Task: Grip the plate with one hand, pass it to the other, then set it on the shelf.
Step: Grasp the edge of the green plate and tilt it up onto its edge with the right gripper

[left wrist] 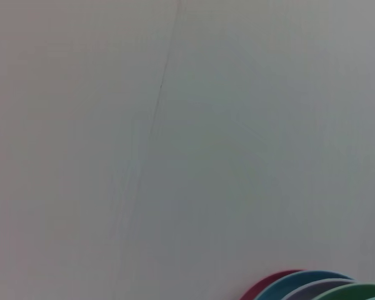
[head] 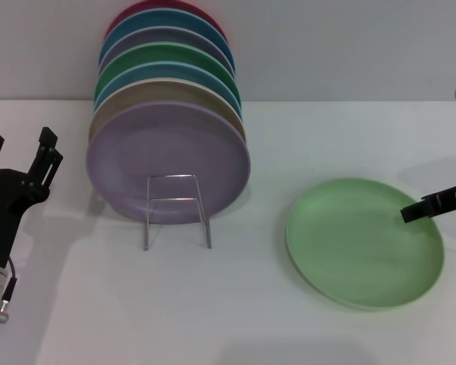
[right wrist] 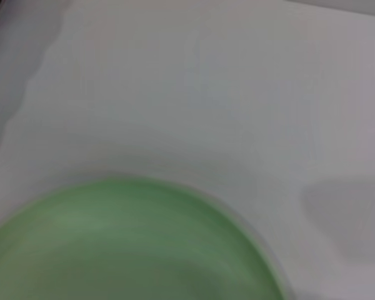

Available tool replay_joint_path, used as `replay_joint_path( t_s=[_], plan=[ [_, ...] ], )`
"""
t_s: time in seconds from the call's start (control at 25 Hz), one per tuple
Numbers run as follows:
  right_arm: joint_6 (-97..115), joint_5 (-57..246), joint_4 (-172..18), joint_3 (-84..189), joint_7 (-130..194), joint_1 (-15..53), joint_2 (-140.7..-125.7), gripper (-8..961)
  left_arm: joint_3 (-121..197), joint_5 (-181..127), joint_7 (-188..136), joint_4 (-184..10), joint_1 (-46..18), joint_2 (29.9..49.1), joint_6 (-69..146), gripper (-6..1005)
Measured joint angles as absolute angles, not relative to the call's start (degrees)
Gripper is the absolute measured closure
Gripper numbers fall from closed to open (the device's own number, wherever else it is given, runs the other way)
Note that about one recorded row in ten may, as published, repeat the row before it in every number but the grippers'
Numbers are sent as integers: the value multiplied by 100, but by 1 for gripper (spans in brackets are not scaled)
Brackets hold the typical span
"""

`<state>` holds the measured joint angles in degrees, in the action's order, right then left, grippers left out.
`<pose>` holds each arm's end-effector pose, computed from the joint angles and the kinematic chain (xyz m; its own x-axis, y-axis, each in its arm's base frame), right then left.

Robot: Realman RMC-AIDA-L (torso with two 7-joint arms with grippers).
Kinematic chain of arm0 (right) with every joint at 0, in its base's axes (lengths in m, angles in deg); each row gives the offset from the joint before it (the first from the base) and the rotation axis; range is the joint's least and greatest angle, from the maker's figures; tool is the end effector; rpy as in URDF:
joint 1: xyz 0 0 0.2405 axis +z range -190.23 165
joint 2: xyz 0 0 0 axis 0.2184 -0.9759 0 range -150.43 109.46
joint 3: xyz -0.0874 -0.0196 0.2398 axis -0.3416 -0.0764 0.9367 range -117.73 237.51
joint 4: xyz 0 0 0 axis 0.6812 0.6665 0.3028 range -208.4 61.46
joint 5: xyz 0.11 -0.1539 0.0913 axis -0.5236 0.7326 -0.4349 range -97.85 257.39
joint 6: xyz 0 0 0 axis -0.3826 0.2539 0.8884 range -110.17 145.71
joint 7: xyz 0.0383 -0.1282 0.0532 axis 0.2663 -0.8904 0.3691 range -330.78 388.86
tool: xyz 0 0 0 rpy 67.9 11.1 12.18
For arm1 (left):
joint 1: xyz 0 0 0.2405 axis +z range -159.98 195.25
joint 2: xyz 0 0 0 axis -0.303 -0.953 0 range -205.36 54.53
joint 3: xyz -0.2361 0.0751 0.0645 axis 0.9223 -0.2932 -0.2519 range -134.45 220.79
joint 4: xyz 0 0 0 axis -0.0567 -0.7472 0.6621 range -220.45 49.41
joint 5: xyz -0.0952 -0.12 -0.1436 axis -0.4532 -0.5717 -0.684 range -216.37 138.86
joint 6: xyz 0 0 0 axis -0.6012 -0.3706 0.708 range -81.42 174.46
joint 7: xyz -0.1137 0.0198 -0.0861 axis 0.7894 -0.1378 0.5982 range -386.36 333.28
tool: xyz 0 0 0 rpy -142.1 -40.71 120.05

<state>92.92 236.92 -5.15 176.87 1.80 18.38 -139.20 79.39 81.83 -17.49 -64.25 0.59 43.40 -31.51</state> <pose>0.2685 0.3793 0.0467 0.4887 -0.8620 -0.1349 -0.7200 -0.3111 -0.6204 -0.3005 0.2895 -0.0239 0.5286 -0.1804 0.8295 0.8102 -0.1842 -0.5564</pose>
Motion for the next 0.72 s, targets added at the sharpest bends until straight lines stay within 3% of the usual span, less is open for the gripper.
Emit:
replay_joint_path(
  t_s=[0.52,0.72],
  plan=[
    [9235,23690,-661,17678,179,1792,-13932,326,7938,8183,-1749,-6471,24,4338,-3125,165],
    [9236,23690,-753,17679,179,1824,-13931,506,7938,8183,-1749,-6482,23,4330,-3121,165]
  ],
)
